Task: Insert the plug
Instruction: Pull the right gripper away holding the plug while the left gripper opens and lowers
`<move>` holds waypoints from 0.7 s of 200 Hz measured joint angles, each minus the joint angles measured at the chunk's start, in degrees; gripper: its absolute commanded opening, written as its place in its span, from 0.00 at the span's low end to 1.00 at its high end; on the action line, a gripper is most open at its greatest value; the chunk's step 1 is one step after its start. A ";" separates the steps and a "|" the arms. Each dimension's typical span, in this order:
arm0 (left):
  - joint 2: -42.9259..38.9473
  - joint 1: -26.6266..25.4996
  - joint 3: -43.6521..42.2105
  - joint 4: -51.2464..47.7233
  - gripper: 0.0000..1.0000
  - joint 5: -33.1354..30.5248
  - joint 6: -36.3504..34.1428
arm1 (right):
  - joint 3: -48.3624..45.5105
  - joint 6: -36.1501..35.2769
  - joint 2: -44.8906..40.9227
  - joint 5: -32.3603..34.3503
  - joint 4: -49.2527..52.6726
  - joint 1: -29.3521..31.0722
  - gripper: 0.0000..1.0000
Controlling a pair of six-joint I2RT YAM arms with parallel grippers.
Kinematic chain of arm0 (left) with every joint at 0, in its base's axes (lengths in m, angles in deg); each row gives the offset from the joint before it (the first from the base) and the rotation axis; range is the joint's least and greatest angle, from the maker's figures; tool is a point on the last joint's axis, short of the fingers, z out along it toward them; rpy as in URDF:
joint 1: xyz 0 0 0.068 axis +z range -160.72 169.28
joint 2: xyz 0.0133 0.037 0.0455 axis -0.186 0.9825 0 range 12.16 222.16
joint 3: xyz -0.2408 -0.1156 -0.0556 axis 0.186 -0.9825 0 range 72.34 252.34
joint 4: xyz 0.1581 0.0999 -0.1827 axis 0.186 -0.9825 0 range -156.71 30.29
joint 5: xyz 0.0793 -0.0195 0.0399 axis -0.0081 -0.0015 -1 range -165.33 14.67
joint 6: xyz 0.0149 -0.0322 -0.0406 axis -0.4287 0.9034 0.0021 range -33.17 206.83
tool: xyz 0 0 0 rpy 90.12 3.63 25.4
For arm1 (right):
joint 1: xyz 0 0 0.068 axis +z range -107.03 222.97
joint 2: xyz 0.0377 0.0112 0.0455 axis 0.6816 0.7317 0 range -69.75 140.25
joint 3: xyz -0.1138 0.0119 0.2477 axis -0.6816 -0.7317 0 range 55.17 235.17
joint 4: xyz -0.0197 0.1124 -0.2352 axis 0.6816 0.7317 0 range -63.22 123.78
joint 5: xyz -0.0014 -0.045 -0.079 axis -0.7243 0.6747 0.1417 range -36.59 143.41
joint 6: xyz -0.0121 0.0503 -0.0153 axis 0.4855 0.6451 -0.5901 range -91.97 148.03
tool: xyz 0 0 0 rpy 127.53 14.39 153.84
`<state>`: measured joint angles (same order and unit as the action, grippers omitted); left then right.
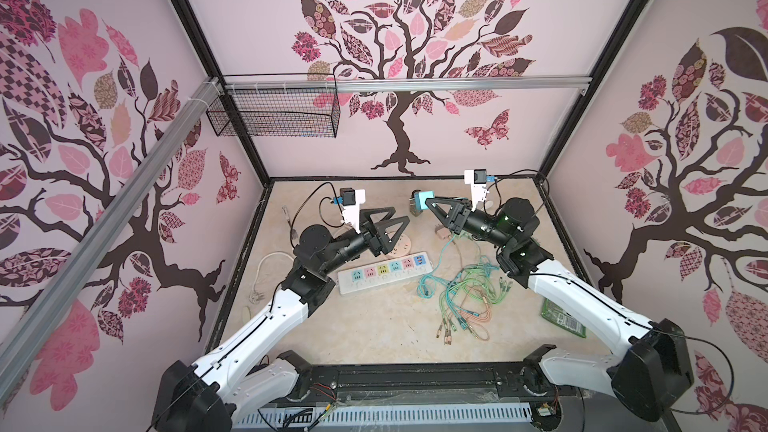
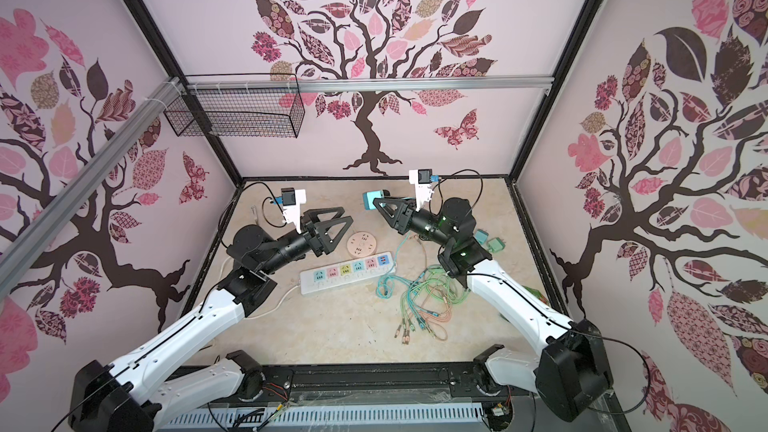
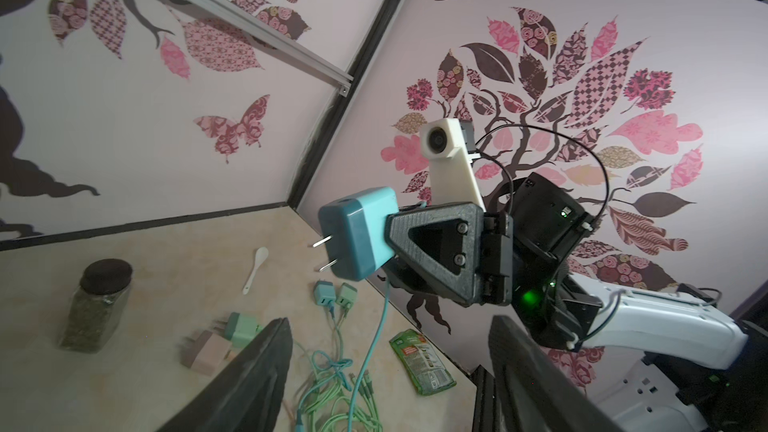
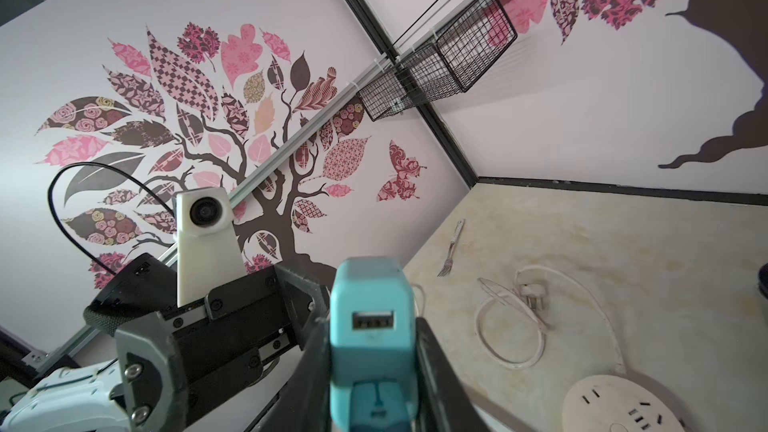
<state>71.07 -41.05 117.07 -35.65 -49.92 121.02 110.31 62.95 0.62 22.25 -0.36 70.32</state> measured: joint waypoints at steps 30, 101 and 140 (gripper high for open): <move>-3.06 4.31 -0.61 -10.38 0.78 -3.67 -1.99 | 7.85 -7.61 0.00 0.79 11.45 -1.27 0.04; -4.42 4.70 -1.73 -23.69 0.78 -10.47 -5.57 | 29.86 -22.18 4.02 5.09 28.70 -3.21 0.04; -4.24 4.74 -1.73 -28.06 0.77 -14.82 -5.99 | 41.86 -26.77 9.64 6.86 33.64 -3.30 0.04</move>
<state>66.83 -36.30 115.34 -63.72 -64.74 115.03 152.16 36.18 10.26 29.12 33.28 67.02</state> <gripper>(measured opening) 0.776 0.299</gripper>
